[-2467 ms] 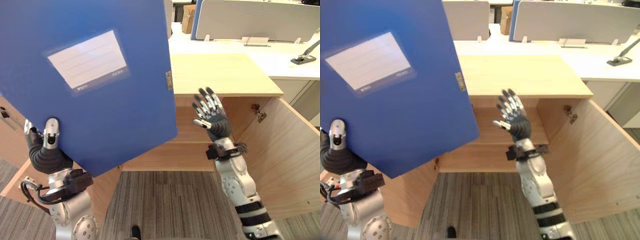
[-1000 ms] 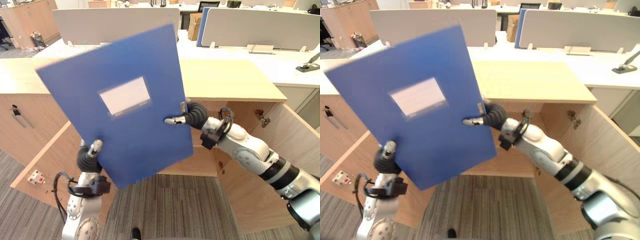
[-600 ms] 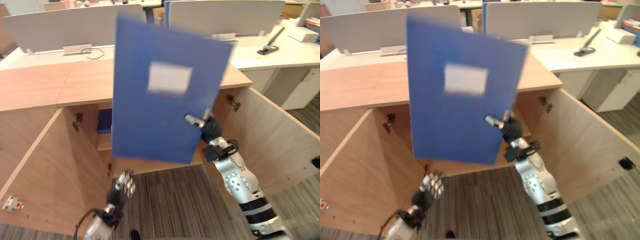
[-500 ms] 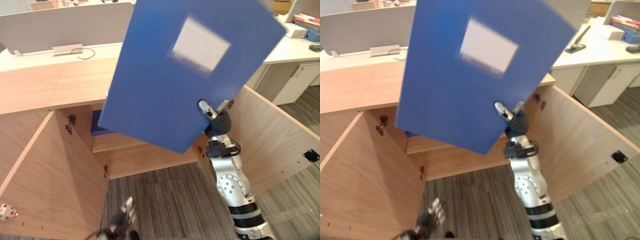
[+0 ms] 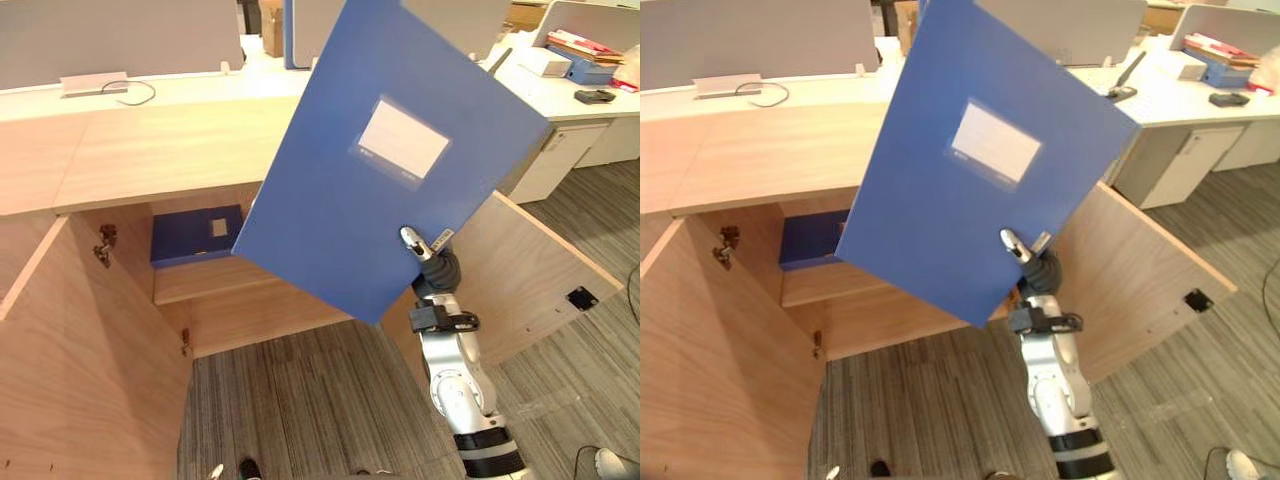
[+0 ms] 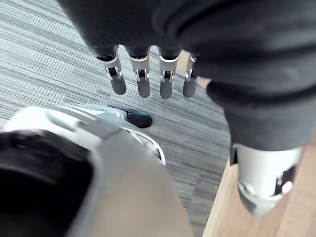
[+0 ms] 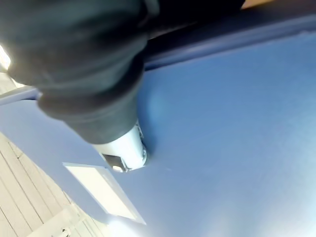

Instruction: Walk over to the cabinet, pick up the folder, carry it to the office cabinet, place the folder inside the office cabinet, then close the office cabinet door

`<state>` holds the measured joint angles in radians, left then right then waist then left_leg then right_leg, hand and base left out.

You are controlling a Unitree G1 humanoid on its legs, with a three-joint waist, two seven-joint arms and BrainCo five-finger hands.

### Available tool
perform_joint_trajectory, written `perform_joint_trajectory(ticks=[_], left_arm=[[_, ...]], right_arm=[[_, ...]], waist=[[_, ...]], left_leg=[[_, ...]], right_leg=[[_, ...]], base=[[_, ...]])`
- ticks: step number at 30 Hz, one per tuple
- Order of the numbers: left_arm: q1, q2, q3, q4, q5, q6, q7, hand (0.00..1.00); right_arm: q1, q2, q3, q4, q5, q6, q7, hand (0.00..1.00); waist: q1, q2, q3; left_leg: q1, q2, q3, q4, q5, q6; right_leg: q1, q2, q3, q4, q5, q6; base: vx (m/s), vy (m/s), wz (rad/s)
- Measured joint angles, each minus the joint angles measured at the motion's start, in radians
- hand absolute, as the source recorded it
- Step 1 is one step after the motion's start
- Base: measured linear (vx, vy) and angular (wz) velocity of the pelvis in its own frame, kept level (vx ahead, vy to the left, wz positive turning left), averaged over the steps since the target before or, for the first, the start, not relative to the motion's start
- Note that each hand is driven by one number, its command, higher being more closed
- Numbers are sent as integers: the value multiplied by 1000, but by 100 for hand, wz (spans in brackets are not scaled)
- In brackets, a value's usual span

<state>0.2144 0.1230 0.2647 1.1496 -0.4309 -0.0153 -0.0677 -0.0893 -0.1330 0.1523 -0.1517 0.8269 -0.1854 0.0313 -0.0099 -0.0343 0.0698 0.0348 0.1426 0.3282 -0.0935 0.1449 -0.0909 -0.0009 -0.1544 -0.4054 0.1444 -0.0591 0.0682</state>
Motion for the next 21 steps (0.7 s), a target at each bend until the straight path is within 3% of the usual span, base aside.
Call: perform_joint_trajectory(ticks=[3, 10, 12, 13, 15, 19, 20, 21], left_arm=[[19, -7, 32, 0, -11, 7, 10, 0], [22, -21, 32, -40, -137, 6, 57, 0], [16, -25, 29, -70, -151, 3, 66, 0], [17, -30, 30, -83, -157, 0, 75, 0], [17, -40, 30, -91, -158, -9, 82, 0], [19, -52, 28, -102, -156, -21, 84, 0], [21, -57, 33, -99, -151, -20, 83, 0], [26, -58, 33, -99, -149, -20, 83, 0]], right_arm=[[1, 0, -7, -1, 0, -1, 1, 100], [11, 5, -23, -1, 23, -18, -1, 100], [13, 7, -26, 1, 26, -20, -4, 100], [17, 8, -28, 5, 27, -20, -5, 100], [24, 8, -37, 9, 28, -21, -5, 100], [22, 11, -42, 7, 39, -44, -5, 100], [23, 21, -41, 13, 47, -44, -6, 100], [22, 23, -41, 13, 53, -44, -7, 100]], waist=[[2, 1, -3], [5, -2, -25], [11, -4, -20], [11, -1, -15], [18, 6, -9], [37, 14, 4], [55, 12, 16], [60, 12, 21]], left_leg=[[-25, 2, -46, 0, -3, -2], [-82, 41, -89, 36, -7, -21], [-134, 55, -99, 162, -63, -4], [-172, 66, -98, 278, -100, 22], [-199, 80, -98, 410, -126, 45], [-255, 98, -119, 598, -126, 43], [-281, 81, -135, 623, -200, 31], [-281, 65, -147, 608, -225, 32]], right_leg=[[2, -1, -34, -1, -23, -1], [1, 51, -63, -31, -36, -14], [18, 57, -67, -31, -40, -20], [43, 56, -68, -31, -41, -21], [91, 55, -73, -34, -45, -24], [161, 54, -76, -69, -80, -30], [160, 47, -53, -69, -83, -35], [160, 42, -45, -69, -83, -35]], base=[[7, -31, 36], [62, -68, 14], [104, -98, 12], [111, -120, 17], [72, -76, 21], [36, -25, 9], [27, 77, -24], [20, 153, -48]])
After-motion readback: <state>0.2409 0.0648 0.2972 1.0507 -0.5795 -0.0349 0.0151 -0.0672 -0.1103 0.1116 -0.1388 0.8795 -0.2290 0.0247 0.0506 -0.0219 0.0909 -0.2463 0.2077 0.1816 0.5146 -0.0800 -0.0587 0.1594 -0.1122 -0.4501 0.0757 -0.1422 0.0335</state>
